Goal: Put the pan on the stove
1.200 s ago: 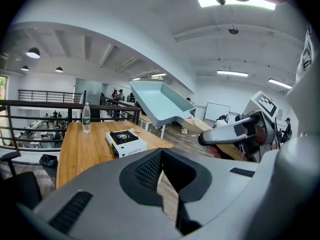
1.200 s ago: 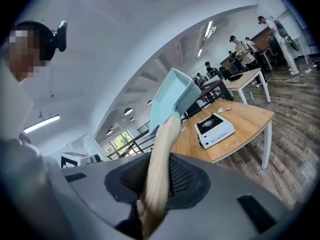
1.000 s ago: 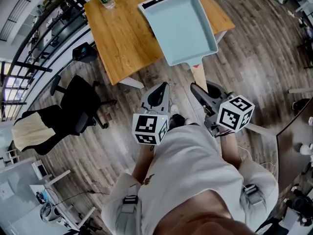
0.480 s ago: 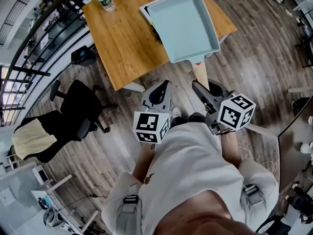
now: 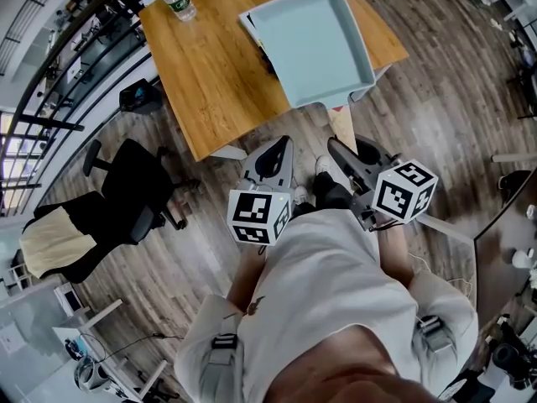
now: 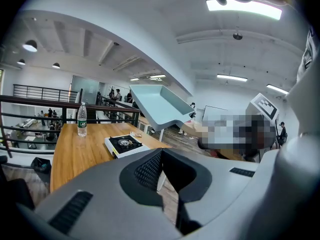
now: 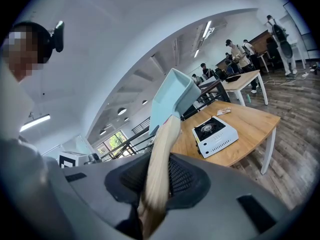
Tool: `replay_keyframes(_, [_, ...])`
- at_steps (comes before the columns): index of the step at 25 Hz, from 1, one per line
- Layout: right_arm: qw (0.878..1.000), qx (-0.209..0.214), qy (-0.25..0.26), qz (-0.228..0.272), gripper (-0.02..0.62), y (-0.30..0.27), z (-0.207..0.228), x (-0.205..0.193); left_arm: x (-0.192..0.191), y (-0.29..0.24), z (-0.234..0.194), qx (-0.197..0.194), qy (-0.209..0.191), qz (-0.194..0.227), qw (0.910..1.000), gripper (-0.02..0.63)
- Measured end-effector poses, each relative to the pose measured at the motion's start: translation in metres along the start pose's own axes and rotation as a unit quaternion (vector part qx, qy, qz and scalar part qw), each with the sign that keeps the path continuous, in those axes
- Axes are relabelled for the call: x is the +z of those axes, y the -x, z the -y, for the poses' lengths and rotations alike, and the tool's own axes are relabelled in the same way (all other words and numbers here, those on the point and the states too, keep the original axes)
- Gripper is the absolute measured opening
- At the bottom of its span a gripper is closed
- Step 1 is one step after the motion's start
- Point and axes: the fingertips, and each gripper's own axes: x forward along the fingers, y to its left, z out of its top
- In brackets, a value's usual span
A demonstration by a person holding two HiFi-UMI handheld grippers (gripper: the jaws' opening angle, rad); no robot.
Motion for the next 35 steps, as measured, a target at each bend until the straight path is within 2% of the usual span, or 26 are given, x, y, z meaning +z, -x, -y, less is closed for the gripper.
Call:
replay_keyframes(23, [0.999, 0.042, -0.005, -0.029, 0.103, -0.034, 0.088, 0.069, 0.039, -0.109, -0.005, 0.042, 0.000, -0.009, 0.9991, 0.018])
replay_keyframes(35, [0.997, 0.064, -0.007, -0.044, 0.103, -0.032, 0.123, 0.091, 0.048, -0.139, 0.004, 0.070, 0.005, -0.020, 0.9973, 0.018])
